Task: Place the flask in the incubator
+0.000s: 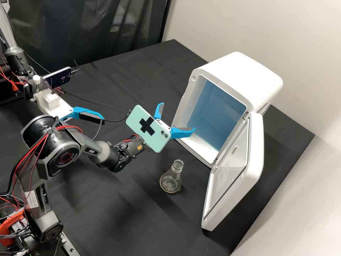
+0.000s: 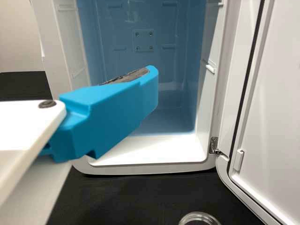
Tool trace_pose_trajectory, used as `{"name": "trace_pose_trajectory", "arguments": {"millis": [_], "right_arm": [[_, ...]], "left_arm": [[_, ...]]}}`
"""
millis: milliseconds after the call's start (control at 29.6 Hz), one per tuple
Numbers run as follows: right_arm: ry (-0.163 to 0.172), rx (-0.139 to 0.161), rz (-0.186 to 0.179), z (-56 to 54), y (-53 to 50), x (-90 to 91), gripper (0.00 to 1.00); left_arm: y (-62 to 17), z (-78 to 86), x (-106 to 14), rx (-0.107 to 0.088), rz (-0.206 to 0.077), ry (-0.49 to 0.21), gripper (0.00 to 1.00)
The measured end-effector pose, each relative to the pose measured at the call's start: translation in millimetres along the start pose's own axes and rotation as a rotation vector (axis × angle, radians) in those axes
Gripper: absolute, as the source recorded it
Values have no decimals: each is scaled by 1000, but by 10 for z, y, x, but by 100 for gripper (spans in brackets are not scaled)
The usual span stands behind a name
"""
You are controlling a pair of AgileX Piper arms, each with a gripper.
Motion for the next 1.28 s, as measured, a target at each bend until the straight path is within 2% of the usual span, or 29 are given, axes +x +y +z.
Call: {"name": "trace_pose_trajectory", "arguments": {"millis": [338, 473, 507, 574, 676, 743, 845, 912, 946, 1115, 1284], "right_arm": [[0, 0, 0, 0, 0, 0, 100], [0, 0, 0, 0, 0, 0, 100], [0, 0, 0, 0, 0, 0, 100], [0, 0, 0, 0, 0, 0, 100], [0, 0, 0, 0, 0, 0, 100], [0, 0, 0, 0, 0, 0, 100], [0, 0, 0, 0, 0, 0, 100], [0, 0, 0, 0, 0, 0, 100], [0, 0, 0, 0, 0, 0, 100], [-1, 1, 1, 1, 1, 0, 100], [-7, 7, 7, 6, 6, 0, 100]], "left_arm": [[0, 0, 0, 0, 0, 0, 100], [-79, -68, -45, 15, -6, 2, 100], [-152, -130, -90, 19, -28, 14, 100], [-233, -225, -146, 21, -64, 34, 100], [-331, -383, -264, 8, -113, 71, 100], [-360, -489, -342, -5, -123, 97, 100], [-364, -648, -465, -39, -104, 135, 100], [-341, -715, -537, -45, -89, 148, 100], [-330, -747, -576, -55, -81, 153, 100], [-294, -874, -750, -65, -50, 160, 100], [-266, -1027, -894, -63, -48, 210, 100]]}}
